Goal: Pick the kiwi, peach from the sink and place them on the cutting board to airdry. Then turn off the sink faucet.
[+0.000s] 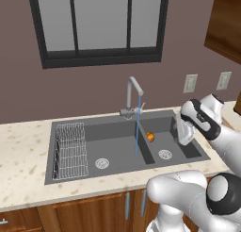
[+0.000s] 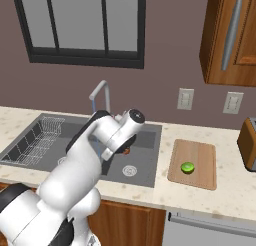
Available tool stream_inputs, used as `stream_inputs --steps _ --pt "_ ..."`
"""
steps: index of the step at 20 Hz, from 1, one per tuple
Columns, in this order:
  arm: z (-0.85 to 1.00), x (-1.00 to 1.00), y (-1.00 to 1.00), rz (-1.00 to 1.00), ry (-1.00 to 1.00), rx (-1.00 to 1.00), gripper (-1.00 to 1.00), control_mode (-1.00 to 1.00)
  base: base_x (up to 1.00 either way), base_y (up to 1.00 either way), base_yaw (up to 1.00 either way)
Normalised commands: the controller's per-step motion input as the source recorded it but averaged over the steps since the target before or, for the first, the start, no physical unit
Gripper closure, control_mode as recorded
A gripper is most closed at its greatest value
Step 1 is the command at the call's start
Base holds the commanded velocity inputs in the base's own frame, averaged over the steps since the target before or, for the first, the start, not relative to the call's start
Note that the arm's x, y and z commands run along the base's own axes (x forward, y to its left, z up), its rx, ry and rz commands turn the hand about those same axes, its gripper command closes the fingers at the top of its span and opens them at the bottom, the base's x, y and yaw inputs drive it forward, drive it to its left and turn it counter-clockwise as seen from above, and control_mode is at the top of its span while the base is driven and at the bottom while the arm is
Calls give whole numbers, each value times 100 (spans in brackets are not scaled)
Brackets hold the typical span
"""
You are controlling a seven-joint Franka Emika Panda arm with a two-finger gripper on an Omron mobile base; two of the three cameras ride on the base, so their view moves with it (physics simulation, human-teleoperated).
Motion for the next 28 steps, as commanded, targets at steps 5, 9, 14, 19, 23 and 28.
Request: stream_inputs --steps 5,9,14,19,23,28 --pt "-12 3 0 0 0 0 -100 -100 0 0 0" --pt "-17 7 0 1 0 0 -100 -100 0 0 0" --pt "-14 16 0 2 0 0 -100 -100 0 0 0" --pt "-12 18 0 3 0 0 -100 -100 0 0 0" --pt "-13 17 0 4 0 0 -100 -100 0 0 0" --pt "-12 19 0 4 0 0 -100 -100 0 0 0"
